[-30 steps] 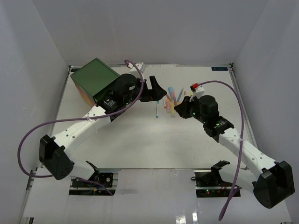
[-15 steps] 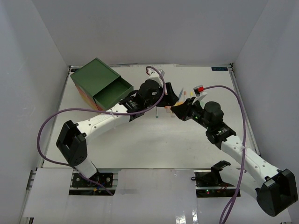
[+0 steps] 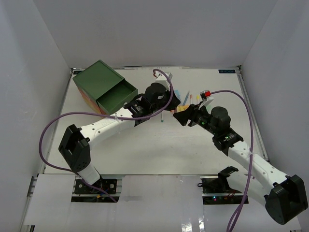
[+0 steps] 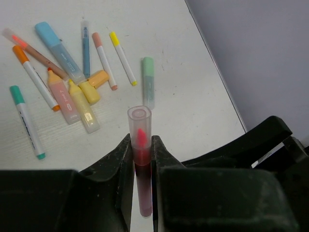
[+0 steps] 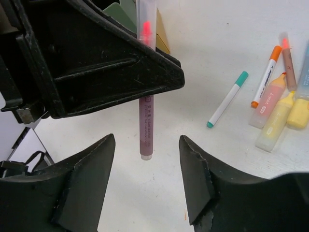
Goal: Sort the stationery into containers
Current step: Place the pen in the drawer, then pick up the pen from the center of the board, then place the pen in the drawer.
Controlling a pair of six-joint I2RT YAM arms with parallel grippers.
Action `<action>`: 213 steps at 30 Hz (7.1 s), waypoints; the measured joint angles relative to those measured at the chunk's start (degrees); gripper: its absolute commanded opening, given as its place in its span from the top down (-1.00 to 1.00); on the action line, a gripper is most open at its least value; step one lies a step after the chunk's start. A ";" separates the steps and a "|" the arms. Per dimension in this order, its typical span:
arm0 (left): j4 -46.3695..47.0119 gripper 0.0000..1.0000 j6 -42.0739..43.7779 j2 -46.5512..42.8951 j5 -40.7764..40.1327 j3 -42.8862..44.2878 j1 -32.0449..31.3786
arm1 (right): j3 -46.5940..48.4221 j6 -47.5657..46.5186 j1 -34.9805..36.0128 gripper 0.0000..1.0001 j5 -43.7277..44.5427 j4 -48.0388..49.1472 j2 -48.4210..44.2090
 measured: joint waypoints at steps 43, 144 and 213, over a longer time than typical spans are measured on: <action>-27.80 -0.88 46.12 -7.82 -15.82 8.68 23.54 | 7.08 -12.52 0.02 -1.00 13.20 -14.86 8.31; 11.89 -0.15 -0.39 -6.08 0.24 -5.14 0.55 | 0.83 -2.97 -4.39 0.68 -6.54 15.72 4.28; -19.10 -0.89 52.33 -7.52 -16.98 3.19 22.40 | 10.71 -21.92 -4.31 -0.95 2.78 -8.85 13.18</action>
